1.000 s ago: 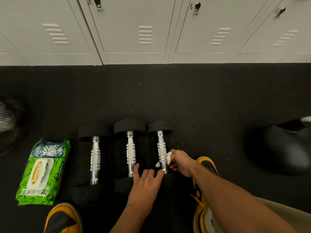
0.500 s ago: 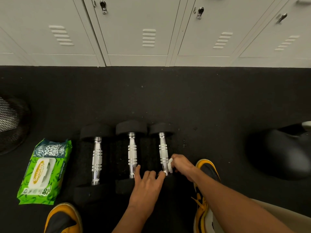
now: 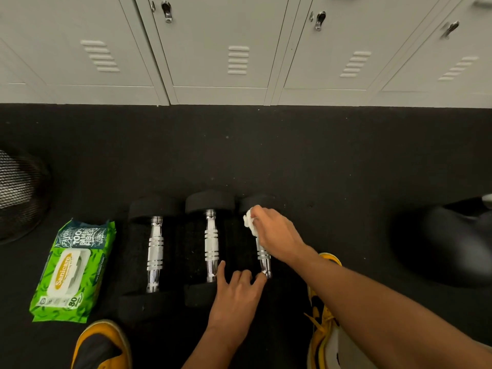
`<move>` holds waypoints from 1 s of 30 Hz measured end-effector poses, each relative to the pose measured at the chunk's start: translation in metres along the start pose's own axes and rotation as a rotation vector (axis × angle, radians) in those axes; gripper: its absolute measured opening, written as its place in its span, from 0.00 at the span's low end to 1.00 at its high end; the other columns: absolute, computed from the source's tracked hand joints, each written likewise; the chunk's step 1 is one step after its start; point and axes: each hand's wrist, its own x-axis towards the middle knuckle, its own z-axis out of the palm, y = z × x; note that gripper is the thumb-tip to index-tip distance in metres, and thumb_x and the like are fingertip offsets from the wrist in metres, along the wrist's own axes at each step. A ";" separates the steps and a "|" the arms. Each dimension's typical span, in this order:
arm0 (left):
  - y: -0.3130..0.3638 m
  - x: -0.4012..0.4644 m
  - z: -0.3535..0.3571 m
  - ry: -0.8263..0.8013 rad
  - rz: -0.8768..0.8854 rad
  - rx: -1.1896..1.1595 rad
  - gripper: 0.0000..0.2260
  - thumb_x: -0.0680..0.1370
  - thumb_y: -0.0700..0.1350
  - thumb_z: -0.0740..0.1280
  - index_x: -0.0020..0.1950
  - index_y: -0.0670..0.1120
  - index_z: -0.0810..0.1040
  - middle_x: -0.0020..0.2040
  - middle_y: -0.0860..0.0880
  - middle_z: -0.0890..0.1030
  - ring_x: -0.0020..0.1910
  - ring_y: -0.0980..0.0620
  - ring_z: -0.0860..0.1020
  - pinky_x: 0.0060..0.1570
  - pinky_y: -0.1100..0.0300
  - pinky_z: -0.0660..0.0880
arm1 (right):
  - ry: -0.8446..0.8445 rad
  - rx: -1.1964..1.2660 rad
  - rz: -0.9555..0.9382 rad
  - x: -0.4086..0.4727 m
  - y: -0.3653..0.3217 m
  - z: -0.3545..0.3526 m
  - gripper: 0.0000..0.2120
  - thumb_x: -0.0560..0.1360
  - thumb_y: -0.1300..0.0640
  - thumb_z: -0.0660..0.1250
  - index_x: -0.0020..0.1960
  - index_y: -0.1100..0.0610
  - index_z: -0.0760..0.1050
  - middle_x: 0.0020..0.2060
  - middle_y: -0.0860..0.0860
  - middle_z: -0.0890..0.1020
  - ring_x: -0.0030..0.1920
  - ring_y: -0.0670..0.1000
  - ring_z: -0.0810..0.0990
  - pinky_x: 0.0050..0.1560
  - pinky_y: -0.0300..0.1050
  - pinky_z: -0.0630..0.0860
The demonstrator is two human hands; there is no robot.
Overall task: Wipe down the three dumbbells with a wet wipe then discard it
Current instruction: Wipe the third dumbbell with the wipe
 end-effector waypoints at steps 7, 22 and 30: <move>0.004 0.000 -0.009 0.012 -0.004 0.012 0.25 0.75 0.41 0.69 0.71 0.50 0.66 0.57 0.45 0.77 0.59 0.45 0.75 0.71 0.33 0.46 | -0.357 -0.659 -0.369 0.025 -0.005 -0.005 0.24 0.79 0.63 0.62 0.73 0.55 0.60 0.60 0.56 0.77 0.51 0.58 0.81 0.35 0.49 0.69; 0.009 0.003 -0.017 -0.048 -0.014 0.010 0.29 0.76 0.40 0.68 0.73 0.50 0.59 0.61 0.44 0.73 0.62 0.44 0.72 0.72 0.33 0.41 | -0.647 -0.729 -0.192 0.046 -0.022 0.001 0.27 0.80 0.56 0.61 0.77 0.54 0.58 0.61 0.57 0.77 0.59 0.60 0.77 0.47 0.52 0.70; 0.009 0.003 -0.018 -0.023 0.007 -0.008 0.28 0.78 0.41 0.66 0.74 0.51 0.57 0.62 0.44 0.72 0.62 0.44 0.72 0.71 0.34 0.40 | -0.687 -0.700 -0.208 0.039 -0.025 0.000 0.28 0.80 0.56 0.61 0.78 0.55 0.58 0.60 0.57 0.77 0.58 0.60 0.78 0.45 0.50 0.70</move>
